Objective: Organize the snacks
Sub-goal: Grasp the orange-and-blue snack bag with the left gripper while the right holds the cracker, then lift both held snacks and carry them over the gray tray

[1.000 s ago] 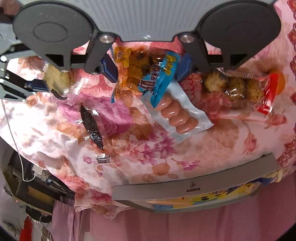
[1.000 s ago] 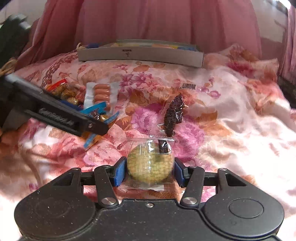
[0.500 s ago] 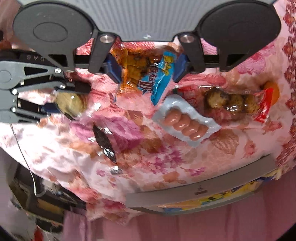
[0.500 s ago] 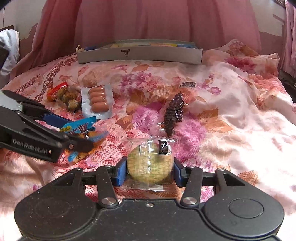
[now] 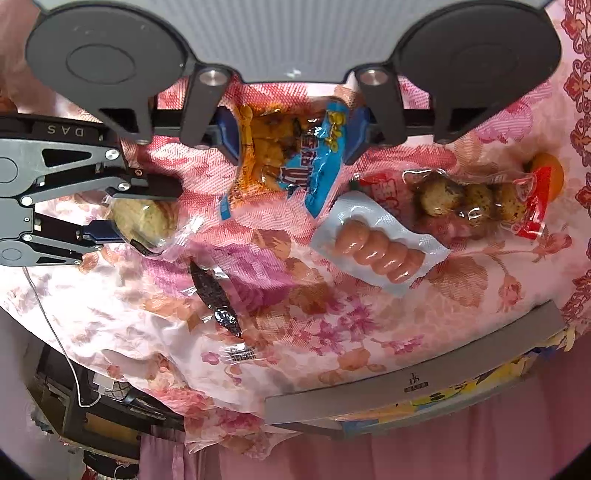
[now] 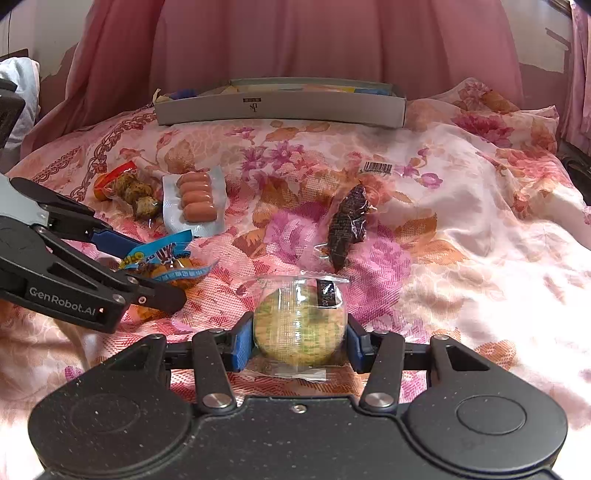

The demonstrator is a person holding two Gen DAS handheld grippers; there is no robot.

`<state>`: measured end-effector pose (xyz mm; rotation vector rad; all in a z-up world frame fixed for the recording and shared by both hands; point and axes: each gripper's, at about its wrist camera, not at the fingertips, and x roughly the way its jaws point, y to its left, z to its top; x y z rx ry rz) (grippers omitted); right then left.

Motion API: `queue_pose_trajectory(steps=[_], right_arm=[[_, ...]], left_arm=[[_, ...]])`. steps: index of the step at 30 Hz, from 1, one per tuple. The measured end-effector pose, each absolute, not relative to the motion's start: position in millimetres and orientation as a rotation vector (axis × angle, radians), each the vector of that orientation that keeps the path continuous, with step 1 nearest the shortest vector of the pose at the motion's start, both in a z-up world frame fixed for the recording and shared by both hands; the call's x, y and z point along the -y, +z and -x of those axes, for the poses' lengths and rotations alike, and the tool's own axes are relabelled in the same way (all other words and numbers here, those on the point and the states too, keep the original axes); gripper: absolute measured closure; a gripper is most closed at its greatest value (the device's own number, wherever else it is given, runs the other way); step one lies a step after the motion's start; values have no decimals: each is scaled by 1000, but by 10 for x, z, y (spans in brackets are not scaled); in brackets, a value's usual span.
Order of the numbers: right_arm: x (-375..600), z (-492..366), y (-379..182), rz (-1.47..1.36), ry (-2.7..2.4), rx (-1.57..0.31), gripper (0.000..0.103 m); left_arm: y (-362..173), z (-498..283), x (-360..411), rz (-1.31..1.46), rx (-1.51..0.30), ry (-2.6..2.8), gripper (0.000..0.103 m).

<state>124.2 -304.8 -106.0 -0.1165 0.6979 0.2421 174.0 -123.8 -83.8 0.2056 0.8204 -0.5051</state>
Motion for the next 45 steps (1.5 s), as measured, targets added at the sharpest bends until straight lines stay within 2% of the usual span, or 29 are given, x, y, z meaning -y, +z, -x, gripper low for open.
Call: queue_pose_trajectory(steps=[2, 5, 15, 24, 34, 45], right_arm=[[3039, -1231, -1056, 126, 242, -695, 52], [3013, -1212, -1050, 150, 243, -688, 52], [2884, -1159, -1017, 254, 249, -636, 53], [2776, -1146, -890, 327, 261, -549, 53], [2754, -1491, -437, 345, 293, -448, 53], [2592, -2479, 232, 416, 392, -427, 53]], left_arm=[[-824, -1708, 1236, -209, -808, -508, 51], [-810, -1651, 1249, -228, -788, -510, 52], [-752, -1517, 1224, -267, -716, -485, 52], [-609, -1622, 1108, -181, -672, -433, 52], [-109, -2067, 986, -87, -552, -387, 52], [492, -2912, 914, -29, -483, -312, 52]])
